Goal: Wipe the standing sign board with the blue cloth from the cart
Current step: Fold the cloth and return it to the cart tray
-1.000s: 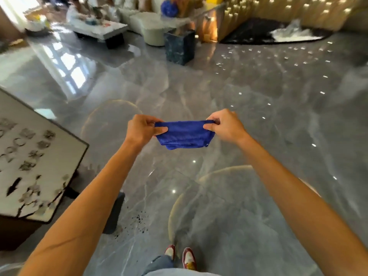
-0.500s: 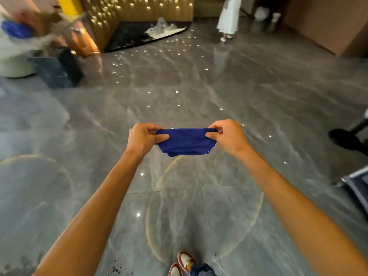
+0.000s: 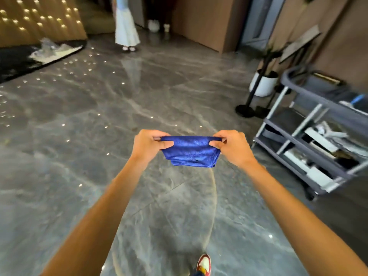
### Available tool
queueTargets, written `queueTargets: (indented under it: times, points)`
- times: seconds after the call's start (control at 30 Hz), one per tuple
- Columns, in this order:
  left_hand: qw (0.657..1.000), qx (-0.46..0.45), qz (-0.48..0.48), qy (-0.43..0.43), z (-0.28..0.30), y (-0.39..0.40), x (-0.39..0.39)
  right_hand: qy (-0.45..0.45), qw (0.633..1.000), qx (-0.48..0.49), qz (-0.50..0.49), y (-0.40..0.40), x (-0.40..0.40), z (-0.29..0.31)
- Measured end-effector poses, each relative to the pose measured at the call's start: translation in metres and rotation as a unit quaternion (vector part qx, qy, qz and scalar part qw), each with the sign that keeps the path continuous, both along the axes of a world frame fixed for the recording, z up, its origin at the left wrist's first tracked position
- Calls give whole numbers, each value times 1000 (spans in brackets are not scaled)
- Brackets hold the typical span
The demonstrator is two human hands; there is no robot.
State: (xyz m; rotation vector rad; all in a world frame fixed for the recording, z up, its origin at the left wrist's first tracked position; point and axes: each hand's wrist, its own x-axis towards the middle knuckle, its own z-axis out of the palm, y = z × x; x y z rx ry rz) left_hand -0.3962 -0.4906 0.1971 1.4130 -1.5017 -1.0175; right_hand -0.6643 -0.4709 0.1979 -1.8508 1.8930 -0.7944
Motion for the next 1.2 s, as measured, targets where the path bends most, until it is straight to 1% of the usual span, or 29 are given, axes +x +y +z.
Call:
queueTargets:
  times: [0.1, 0.27, 0.4, 0.53, 0.8, 0.93, 1.2]
  points:
    - [998, -8, -54, 4, 5, -21, -50, -2, 999, -12, -43, 4, -48, 3]
    - [991, 10, -131, 22, 9, -55, -137, -14, 994, -9, -106, 3, -125, 6]
    - [985, 16, -169, 24, 12, -80, -201, -31, 989, -11, -143, 2, -182, 7]
    - [980, 17, -195, 30, 13, -98, -259, -20, 985, -17, -170, 2, -230, 13]
    - [964, 20, -263, 44, 17, -124, -358, -24, 972, -17, -233, 6, -311, 18]
    - [955, 23, -294, 36, 16, -141, -401, -30, 965, -13, -260, 3, -344, 17]
    - [934, 18, -354, 42, 11, -204, -487, -10, 946, -18, -325, -32, -403, 17]
